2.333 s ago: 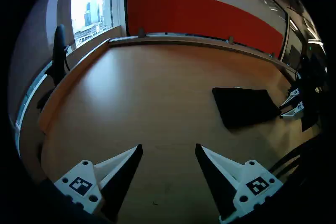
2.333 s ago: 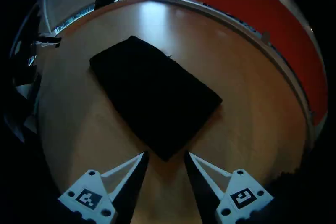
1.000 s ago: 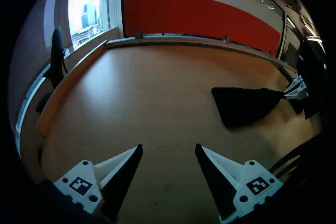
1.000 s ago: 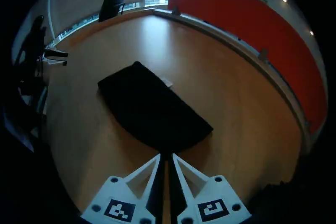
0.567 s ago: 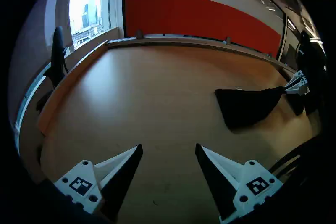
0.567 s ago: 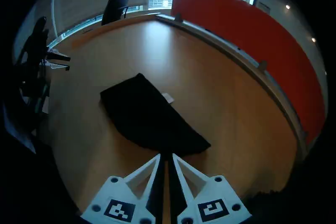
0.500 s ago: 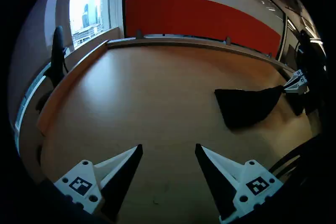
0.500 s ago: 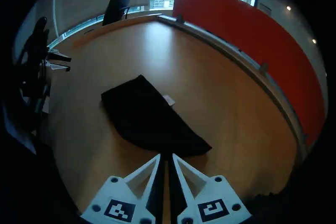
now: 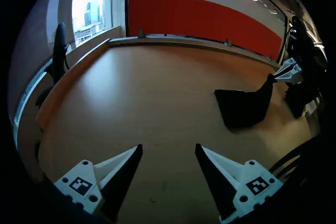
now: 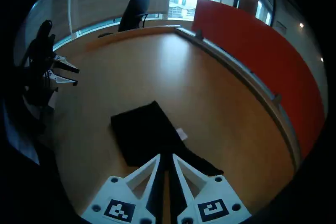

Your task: Fold towel

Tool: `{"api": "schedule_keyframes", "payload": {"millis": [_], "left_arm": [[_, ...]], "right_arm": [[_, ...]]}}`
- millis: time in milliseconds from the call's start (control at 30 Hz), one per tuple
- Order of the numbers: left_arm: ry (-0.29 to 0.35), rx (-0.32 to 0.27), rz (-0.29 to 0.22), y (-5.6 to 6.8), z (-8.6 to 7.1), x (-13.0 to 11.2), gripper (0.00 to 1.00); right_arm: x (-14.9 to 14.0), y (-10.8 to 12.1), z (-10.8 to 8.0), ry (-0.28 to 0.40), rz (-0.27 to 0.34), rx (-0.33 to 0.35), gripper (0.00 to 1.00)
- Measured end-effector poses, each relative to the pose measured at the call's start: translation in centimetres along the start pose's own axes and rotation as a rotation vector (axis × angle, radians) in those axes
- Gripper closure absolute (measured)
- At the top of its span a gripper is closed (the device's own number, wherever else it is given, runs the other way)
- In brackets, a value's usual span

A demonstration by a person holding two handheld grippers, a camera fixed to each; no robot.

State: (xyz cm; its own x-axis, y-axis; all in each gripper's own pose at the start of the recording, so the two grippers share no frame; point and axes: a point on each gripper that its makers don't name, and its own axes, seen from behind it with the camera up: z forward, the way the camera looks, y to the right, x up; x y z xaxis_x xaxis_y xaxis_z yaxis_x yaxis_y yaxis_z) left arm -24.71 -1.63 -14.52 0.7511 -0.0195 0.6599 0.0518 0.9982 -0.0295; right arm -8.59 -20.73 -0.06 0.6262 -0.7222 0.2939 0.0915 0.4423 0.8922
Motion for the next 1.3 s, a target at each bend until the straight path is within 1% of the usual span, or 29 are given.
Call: {"api": "schedule_keyframes", "payload": {"millis": [200, 367, 467, 567, 667, 800, 867, 967, 1100, 1167, 1300], "left_arm": [[0.003, 0.001, -0.016, 0.1, -0.2, -0.3, 0.07], [0.009, 0.005, -0.031, 0.0, -0.4, -0.3, 0.07], [0.010, 0.008, -0.037, -0.1, -0.5, -0.3, 0.07], [0.011, 0.009, -0.043, -0.2, -0.6, -0.4, 0.07], [0.011, 0.011, -0.048, -0.2, -0.7, -0.5, 0.07], [0.011, 0.013, -0.054, -0.2, -0.9, -0.7, 0.07], [0.013, 0.012, -0.055, -0.2, -0.9, -0.6, 0.07], [0.014, 0.012, -0.056, -0.1, -0.9, -0.6, 0.07], [0.013, 0.011, -0.058, -0.1, -0.9, -0.7, 0.07], [0.014, 0.010, -0.056, -0.1, -0.9, -0.7, 0.07], [0.015, 0.011, -0.055, -0.2, -1.0, -0.7, 0.07]], "right_arm": [[2.4, -1.2, 1.4, 0.012, -0.057, 0.046, 0.95], [3.2, -2.0, 2.6, 0.006, -0.086, 0.076, 0.95], [3.6, -2.8, 3.6, 0.000, -0.097, 0.100, 0.95], [3.9, -3.9, 4.9, -0.012, -0.108, 0.136, 0.95], [4.1, -5.4, 6.8, -0.026, -0.115, 0.180, 0.95], [3.8, -7.1, 9.1, -0.048, -0.103, 0.228, 0.95], [3.6, -7.5, 9.7, -0.056, -0.094, 0.237, 0.95], [3.5, -7.8, 10.1, -0.061, -0.093, 0.245, 0.95], [3.3, -8.1, 10.0, -0.065, -0.099, 0.252, 0.94], [3.2, -8.2, 9.9, -0.066, -0.098, 0.253, 0.91], [2.9, -8.3, 9.7, -0.065, -0.092, 0.258, 0.51]]}}
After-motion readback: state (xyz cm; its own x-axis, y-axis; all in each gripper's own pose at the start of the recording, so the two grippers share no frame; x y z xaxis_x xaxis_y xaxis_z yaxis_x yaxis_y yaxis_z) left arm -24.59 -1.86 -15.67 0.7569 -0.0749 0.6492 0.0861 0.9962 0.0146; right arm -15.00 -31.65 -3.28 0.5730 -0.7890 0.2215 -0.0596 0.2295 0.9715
